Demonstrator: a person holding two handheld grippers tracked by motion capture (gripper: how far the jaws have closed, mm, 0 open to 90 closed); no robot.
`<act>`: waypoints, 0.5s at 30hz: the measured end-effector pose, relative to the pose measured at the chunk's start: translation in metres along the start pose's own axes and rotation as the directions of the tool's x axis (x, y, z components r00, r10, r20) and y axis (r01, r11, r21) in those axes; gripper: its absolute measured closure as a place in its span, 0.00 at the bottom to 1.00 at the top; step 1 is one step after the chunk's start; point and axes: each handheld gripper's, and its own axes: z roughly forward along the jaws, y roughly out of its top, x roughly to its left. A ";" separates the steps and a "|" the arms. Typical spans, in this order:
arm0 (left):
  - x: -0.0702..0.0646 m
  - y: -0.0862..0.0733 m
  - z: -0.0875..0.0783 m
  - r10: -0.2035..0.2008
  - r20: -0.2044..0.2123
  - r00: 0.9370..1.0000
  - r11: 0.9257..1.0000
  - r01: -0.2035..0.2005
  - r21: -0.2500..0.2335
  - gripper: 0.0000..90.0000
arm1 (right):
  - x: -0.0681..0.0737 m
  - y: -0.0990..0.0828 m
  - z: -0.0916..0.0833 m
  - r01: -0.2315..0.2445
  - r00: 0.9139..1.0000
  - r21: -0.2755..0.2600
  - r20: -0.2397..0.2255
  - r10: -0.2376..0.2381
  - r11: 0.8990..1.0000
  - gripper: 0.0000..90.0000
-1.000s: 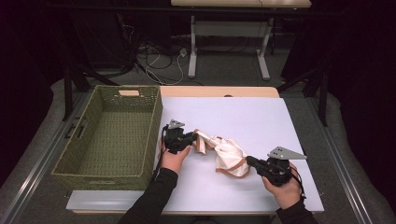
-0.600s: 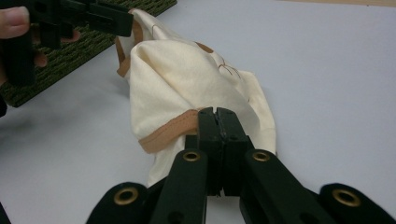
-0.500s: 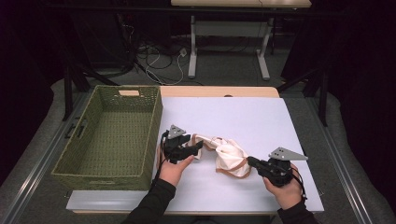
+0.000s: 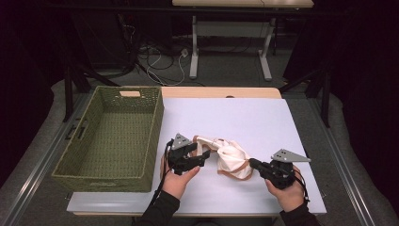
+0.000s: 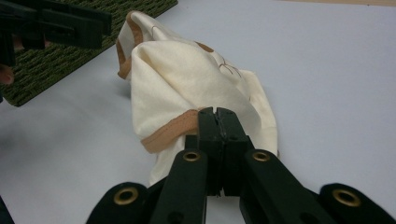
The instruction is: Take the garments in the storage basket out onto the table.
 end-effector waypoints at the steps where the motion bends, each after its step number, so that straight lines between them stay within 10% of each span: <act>1: -0.001 -0.003 0.003 -0.009 0.004 1.000 1.000 0.009 -0.001 0.44 | 0.001 0.000 0.000 -0.002 1.000 -0.005 -0.002 0.002 1.000 1.00; 15: -0.015 -0.030 0.045 -0.029 0.052 0.998 0.991 0.022 0.129 0.51 | -0.002 -0.003 -0.001 -0.005 1.000 -0.005 0.001 0.005 1.000 1.00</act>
